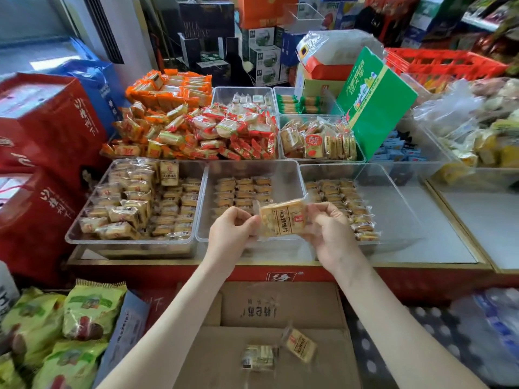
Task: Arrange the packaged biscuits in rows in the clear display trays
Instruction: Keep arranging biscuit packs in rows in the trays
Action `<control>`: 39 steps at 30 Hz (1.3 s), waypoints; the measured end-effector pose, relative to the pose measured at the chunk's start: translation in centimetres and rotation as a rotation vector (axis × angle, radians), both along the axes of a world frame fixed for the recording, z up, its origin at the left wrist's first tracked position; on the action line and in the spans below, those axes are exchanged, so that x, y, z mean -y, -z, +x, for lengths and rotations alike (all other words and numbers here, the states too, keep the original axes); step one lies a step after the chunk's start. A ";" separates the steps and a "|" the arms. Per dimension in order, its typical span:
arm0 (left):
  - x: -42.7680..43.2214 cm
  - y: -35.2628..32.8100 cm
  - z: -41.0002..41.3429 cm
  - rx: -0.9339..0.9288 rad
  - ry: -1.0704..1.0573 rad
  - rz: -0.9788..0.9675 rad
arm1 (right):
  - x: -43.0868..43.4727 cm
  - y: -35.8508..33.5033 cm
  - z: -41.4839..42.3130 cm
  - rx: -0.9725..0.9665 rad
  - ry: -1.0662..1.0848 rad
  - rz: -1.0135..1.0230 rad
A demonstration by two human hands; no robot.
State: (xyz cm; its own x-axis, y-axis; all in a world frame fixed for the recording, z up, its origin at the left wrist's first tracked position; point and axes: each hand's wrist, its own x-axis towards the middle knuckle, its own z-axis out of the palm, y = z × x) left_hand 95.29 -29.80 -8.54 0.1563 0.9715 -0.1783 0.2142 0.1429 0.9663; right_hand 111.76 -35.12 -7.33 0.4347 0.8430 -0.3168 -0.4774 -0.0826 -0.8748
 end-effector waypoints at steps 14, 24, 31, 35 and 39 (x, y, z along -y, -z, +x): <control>1.8 -0.4 4.5 0.465 0.043 -0.092 | 1.9 -0.8 0.7 0.719 -0.214 0.301; 1.8 -0.3 10.7 0.549 0.188 -0.230 | 0.2 0.2 11.9 0.213 -0.232 0.045; 0.7 0.7 15.9 0.467 0.166 -0.248 | -0.4 1.5 16.8 0.313 -0.145 0.003; -0.9 2.4 20.2 0.346 0.140 -0.248 | -1.0 3.1 19.6 0.808 0.013 -0.095; -3.5 4.5 25.6 0.178 0.084 -0.187 | -3.0 5.4 22.1 0.962 -0.248 -0.184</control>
